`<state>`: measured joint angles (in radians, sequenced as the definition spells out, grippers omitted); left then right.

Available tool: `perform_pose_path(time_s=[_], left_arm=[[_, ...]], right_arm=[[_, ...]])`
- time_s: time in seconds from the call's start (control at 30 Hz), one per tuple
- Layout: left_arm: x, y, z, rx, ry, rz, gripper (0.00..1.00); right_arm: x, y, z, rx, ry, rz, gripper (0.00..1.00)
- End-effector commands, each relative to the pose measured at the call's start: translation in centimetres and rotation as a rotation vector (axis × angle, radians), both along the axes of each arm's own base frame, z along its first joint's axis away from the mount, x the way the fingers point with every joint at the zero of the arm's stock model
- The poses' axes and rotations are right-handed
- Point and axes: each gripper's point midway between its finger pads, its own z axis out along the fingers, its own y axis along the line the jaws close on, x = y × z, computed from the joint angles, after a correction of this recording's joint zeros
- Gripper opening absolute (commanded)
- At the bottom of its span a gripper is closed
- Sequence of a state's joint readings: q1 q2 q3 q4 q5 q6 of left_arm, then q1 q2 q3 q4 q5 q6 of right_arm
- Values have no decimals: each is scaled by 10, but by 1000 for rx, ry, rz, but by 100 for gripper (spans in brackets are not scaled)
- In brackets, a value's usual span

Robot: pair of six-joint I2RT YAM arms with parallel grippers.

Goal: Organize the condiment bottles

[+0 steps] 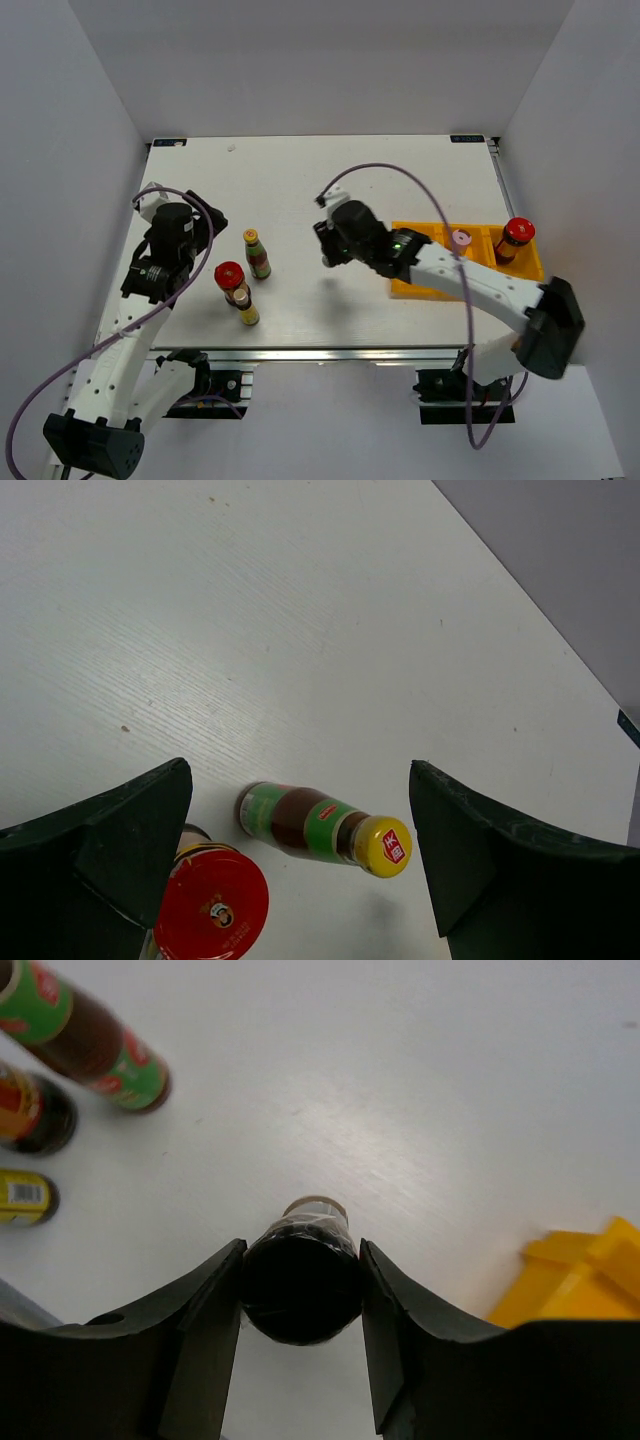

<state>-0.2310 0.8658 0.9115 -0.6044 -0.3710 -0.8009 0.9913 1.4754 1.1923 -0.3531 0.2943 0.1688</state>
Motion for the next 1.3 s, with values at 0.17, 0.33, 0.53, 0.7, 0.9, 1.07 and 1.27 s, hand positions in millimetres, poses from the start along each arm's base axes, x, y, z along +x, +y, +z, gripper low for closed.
perform_pose_path(time_s=[0.17,0.33,0.53,0.7,0.9,1.07,1.27], left_arm=[[16,-13,-10,13,28,-74,98],[29,-20,-8,21,13,-107,98],[43,-33,-9,10,-7,-171,98],[51,-36,-18,21,24,-183,98],[56,-36,-26,36,45,-192,98],[57,-35,-25,47,44,-186,98],[57,-33,-25,49,52,-176,98]], right_arm=[[31,-166,57,139,-97,-500,22],[21,-248,62,119,-126,-787,22],[14,-302,40,45,-64,-1004,23],[20,-318,16,14,-1,-1054,23],[27,-333,-12,-26,74,-1102,23],[36,-331,-39,-18,131,-1077,28],[43,-332,-68,-15,207,-1074,31]])
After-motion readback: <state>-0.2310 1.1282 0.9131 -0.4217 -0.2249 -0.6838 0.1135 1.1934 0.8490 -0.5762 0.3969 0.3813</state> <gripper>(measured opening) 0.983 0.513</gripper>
